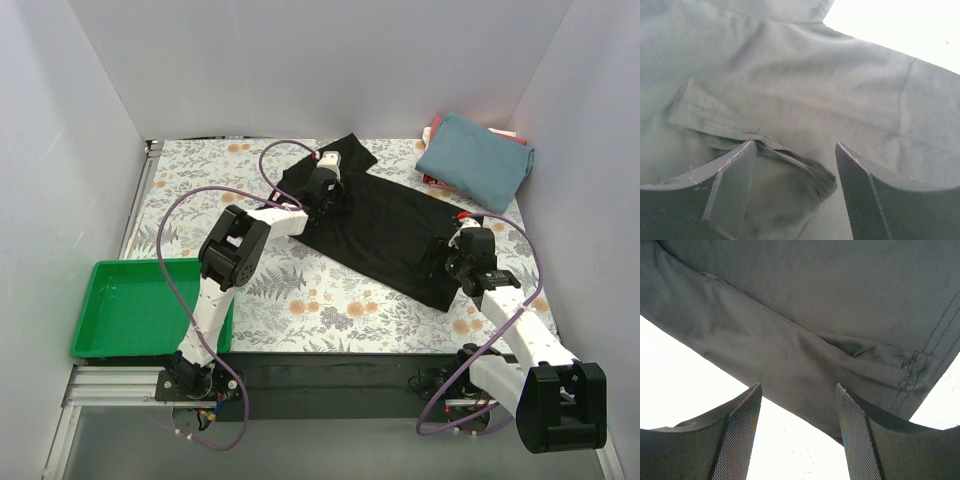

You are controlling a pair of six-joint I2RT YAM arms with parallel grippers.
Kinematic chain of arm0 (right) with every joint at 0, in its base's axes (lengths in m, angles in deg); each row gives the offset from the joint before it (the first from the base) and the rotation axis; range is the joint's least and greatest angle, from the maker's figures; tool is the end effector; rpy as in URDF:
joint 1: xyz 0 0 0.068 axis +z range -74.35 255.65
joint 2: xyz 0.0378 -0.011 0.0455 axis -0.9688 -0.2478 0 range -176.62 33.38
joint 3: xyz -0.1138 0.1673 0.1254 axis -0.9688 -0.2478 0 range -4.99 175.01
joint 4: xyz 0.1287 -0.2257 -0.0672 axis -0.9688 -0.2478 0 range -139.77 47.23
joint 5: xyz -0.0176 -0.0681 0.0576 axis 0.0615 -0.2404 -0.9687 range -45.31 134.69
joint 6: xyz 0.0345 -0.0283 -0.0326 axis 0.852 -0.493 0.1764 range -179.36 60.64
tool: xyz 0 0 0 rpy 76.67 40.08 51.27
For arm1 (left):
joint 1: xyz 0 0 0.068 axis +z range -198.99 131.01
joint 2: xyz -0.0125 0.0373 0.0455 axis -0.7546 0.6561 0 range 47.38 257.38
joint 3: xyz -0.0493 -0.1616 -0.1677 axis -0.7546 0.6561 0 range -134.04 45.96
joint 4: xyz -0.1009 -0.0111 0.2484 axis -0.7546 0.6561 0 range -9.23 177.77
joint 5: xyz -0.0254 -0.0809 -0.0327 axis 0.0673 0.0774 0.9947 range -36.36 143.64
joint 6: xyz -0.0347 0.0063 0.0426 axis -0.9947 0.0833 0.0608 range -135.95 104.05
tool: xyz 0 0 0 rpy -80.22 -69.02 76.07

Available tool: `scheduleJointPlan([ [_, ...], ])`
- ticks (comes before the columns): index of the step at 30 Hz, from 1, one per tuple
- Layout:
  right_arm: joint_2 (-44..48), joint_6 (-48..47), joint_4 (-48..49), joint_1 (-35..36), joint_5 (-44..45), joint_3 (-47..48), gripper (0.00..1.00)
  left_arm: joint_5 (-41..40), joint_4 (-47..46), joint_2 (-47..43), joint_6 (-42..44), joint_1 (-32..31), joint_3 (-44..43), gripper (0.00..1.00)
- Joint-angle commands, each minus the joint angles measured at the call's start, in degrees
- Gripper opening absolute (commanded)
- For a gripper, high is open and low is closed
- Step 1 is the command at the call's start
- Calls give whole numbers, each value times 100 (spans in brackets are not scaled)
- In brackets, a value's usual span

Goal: Fold and stack the t-shirts
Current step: Fold the tshirt

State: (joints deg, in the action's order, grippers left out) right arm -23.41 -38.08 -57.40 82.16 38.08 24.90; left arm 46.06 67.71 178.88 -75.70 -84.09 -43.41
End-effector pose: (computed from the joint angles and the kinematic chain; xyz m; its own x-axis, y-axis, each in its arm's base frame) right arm 0.2288 0.0303 0.1697 -0.6859 0.2846 -0.6697 0.0545 0.9379 0.3427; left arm 0.4083 -0.2808 0.1053 -0.6111 -0.6171 -0.4957 -0.1037 0.6833 -0.7227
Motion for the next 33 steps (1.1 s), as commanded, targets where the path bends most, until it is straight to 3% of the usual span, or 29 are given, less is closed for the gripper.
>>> scheduleJointPlan([
  [1,11,69,224,27,-68,-88,67,159,-232,33,183,-24,-275,63],
  [18,-51,131,268,70,-24,-150,67,950,-548,-63,236,-103,-749,64],
  [25,10,96,329,167,98,-54,66,161,-716,-959,227,-25,322,65],
  [33,-217,-18,522,387,213,96,66,309,-768,-1267,-423,687,1586,67],
])
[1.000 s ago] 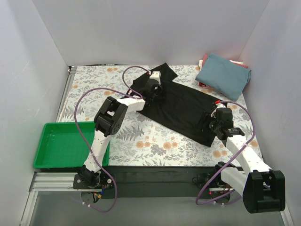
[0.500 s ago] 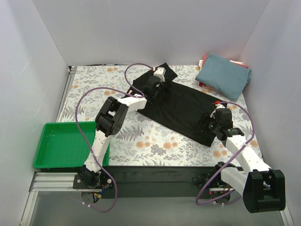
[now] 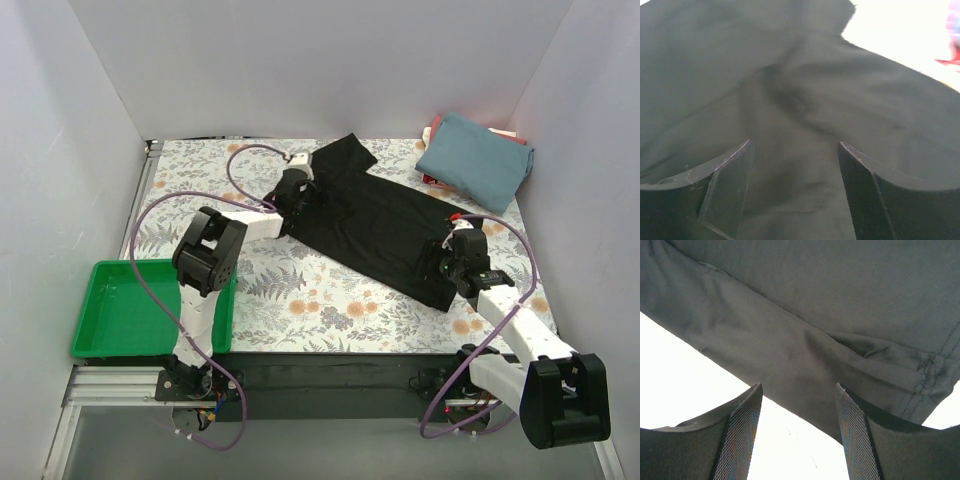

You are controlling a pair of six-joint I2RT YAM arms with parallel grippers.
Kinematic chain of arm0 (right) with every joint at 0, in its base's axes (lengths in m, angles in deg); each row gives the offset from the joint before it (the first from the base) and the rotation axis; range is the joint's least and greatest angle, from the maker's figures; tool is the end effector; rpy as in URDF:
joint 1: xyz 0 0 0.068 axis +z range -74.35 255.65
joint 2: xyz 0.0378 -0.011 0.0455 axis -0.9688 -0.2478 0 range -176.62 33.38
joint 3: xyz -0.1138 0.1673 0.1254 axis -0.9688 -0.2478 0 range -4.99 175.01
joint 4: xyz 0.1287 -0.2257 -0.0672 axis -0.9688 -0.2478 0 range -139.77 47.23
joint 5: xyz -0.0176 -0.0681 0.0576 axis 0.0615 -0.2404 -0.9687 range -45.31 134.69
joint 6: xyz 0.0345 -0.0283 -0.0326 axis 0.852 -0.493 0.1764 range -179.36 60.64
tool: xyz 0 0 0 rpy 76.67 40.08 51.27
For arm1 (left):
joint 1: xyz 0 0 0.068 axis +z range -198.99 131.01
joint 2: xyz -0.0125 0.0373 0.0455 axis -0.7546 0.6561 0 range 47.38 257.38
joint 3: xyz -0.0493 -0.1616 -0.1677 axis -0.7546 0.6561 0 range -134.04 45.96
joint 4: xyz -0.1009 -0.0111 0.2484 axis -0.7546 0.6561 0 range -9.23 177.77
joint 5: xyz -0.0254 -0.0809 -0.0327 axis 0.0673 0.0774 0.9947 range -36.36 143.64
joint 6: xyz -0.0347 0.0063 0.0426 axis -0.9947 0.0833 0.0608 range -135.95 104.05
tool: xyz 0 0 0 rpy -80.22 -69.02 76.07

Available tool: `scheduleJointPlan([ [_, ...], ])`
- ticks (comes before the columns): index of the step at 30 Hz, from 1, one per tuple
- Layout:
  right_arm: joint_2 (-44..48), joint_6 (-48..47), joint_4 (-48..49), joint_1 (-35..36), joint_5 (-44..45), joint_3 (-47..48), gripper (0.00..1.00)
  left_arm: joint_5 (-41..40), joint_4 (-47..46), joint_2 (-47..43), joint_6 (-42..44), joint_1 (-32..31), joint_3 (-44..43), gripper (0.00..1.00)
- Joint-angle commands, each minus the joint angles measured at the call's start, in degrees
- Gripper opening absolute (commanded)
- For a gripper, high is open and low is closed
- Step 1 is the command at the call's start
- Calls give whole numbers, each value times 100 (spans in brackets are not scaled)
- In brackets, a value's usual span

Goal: Fold and stack the t-shirts
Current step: Fold the tshirt

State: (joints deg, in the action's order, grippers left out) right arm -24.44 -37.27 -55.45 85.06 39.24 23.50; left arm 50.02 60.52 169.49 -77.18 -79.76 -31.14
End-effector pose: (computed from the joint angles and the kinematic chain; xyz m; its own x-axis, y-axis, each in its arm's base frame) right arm 0.2272 0.0412 0.1605 -0.6993 0.2636 -0.6645 0.0331 0.9405 0.3382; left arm 0.3992 -0.2348 0.1238 -0.5776 -0.6742 -0.4603 -0.0933 0.6147 -0.7833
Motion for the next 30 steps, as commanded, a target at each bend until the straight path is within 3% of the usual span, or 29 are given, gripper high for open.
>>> scheduleJointPlan([
  [1,-150,-108,372,157,114,227,66,-78,-93,-319,-301,325,441,67],
  [16,-1257,172,716,272,-52,-142,64,-490,-207,-222,-416,449,1275,68],
  [30,-687,630,-137,571,-105,-493,63,-816,65,-1012,-714,457,2681,68],
])
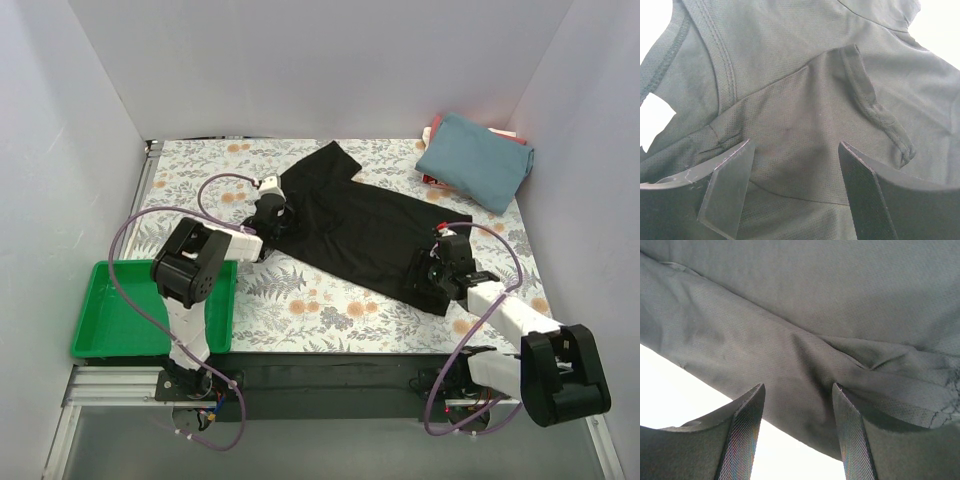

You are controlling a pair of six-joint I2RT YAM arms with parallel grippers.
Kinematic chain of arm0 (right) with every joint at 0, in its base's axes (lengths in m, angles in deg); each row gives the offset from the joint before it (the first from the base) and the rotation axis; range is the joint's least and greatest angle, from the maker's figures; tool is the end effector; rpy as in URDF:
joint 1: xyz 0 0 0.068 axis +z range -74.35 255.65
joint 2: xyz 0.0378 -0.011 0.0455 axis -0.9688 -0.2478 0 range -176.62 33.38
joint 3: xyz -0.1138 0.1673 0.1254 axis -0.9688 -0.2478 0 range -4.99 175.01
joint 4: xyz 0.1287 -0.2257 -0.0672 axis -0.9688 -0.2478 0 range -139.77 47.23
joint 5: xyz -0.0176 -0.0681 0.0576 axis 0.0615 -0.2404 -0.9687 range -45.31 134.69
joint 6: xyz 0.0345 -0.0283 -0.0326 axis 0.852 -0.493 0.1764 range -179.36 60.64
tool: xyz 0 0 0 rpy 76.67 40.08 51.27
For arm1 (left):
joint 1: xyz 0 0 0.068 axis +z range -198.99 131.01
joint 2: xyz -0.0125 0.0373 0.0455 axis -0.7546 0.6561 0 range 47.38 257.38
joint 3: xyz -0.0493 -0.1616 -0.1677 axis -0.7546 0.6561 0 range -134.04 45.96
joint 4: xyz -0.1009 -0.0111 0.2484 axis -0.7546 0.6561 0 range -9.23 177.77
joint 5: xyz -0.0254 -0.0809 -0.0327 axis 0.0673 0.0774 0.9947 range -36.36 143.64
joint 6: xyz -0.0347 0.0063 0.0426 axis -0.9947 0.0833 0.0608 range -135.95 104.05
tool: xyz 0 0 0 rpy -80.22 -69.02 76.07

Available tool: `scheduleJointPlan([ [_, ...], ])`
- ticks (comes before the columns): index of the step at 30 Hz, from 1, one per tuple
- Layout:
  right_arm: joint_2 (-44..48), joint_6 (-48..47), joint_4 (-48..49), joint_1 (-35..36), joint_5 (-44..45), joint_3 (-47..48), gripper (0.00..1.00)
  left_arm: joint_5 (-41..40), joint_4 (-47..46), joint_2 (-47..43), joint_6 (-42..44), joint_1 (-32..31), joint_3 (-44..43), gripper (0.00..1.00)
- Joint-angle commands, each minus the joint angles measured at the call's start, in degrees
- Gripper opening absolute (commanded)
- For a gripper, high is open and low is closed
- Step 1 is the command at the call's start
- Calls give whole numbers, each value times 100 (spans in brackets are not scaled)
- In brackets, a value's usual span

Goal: Fold and stack the t-shirts
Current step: Fold the tshirt

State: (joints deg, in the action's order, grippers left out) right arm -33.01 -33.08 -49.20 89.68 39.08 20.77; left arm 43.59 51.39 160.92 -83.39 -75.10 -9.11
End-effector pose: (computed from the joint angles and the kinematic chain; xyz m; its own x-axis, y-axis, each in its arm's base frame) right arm 0.2274 0.0605 0.1220 -0.7724 0.2612 -0.5790 0.0403 0.9299 0.3657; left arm 0.3540 -0.1661 0.0847 -0.4412 -0.7964 -0.4136 -0.2894 0.5626 -0.7745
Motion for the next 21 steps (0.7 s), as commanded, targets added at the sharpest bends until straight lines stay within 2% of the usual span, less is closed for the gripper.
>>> scheduleJointPlan([
  [1,327,245,-910,153,-81,-229,63,-182,1014,-226,-120,-8,558,68],
  [11,1136,571,-1562,382,-46,-589,63,-138,1163,-1218,-384,-61,1577,68],
  [21,1708,817,-1914,610,24,-783,64,-261,1304,-1571,-436,-474,1938,68],
])
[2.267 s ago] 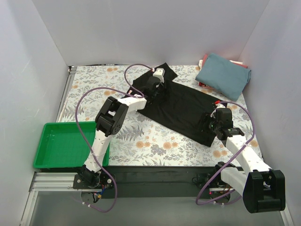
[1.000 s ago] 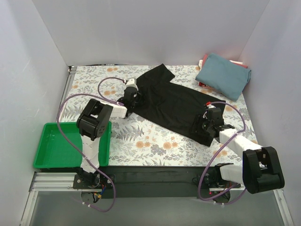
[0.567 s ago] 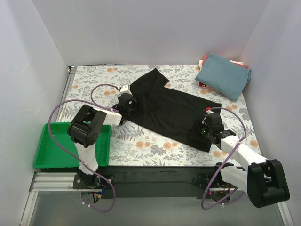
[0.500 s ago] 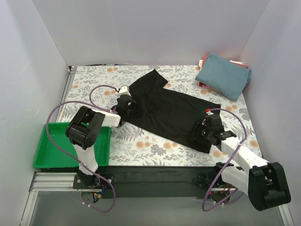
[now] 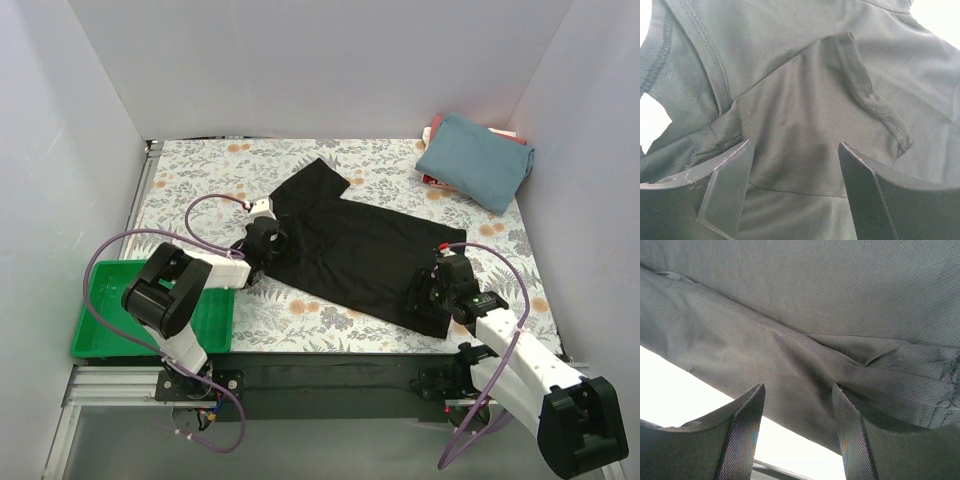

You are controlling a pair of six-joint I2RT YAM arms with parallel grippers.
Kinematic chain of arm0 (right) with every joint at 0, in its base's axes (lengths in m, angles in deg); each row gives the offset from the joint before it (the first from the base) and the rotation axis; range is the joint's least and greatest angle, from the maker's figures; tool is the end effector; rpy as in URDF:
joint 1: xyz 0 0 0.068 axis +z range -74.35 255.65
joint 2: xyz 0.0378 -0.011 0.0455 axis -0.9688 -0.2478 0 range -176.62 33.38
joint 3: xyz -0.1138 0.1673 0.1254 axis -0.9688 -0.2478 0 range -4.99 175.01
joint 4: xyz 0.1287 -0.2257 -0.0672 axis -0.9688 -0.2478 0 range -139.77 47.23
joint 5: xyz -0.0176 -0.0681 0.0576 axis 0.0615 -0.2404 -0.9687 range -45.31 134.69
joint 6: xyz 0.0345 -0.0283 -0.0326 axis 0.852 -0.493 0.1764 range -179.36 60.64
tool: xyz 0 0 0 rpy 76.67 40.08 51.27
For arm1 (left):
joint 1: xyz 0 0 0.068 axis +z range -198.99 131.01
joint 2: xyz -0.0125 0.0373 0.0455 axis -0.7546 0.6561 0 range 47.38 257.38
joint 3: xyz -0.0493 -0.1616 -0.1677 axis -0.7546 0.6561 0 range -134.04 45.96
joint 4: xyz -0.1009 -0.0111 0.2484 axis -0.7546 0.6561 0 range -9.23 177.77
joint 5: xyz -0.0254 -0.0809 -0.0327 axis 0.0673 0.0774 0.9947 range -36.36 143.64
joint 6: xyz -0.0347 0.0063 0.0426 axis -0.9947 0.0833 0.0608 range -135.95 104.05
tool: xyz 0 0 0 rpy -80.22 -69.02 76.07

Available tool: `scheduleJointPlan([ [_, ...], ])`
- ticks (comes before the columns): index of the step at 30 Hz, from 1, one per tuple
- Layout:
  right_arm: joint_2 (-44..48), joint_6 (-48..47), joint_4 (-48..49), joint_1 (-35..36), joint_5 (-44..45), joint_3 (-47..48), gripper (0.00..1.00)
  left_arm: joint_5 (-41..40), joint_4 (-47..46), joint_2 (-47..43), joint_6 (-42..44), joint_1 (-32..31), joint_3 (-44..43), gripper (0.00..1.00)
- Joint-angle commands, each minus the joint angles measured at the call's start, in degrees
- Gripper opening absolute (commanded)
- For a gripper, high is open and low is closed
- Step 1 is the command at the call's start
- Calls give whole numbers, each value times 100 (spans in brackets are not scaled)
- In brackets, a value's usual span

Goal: Fold and stack the t-shirts
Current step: Fold the tshirt

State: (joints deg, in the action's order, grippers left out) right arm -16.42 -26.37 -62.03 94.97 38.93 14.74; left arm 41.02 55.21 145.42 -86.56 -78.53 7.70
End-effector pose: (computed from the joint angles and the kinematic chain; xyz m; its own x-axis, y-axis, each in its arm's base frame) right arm 0.1819 0.0676 0.1286 -0.8133 0.2890 -0.5051 0.0620 0.9061 0.4186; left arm 0.2843 -0.1516 0.0890 -0.4680 -0.7928 -0.3904 -0.3539 0.5730 -0.7392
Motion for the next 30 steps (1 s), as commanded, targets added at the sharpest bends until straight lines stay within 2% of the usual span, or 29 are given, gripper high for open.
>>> scheduleJointPlan([
  [1,93,163,-666,116,48,-171,63,5,948,-91,-120,-183,266,68],
  [6,181,225,-710,205,171,-31,64,-3,1035,-417,-120,-280,258,70],
  [11,155,85,-710,231,514,688,64,-3,1123,-794,169,-280,-206,75],
  [18,-302,-434,-701,231,1664,2060,68,-223,1247,-962,618,-280,-1120,80],
  [23,-758,-803,-553,47,2430,2746,72,-13,1133,-594,908,-123,-1841,80],
  [27,-1136,-1084,-175,-540,2326,2984,73,374,1193,65,1058,132,-2588,80],
  [30,-1444,-1155,-16,-998,1650,3028,71,156,1493,435,1111,185,-2985,80],
])
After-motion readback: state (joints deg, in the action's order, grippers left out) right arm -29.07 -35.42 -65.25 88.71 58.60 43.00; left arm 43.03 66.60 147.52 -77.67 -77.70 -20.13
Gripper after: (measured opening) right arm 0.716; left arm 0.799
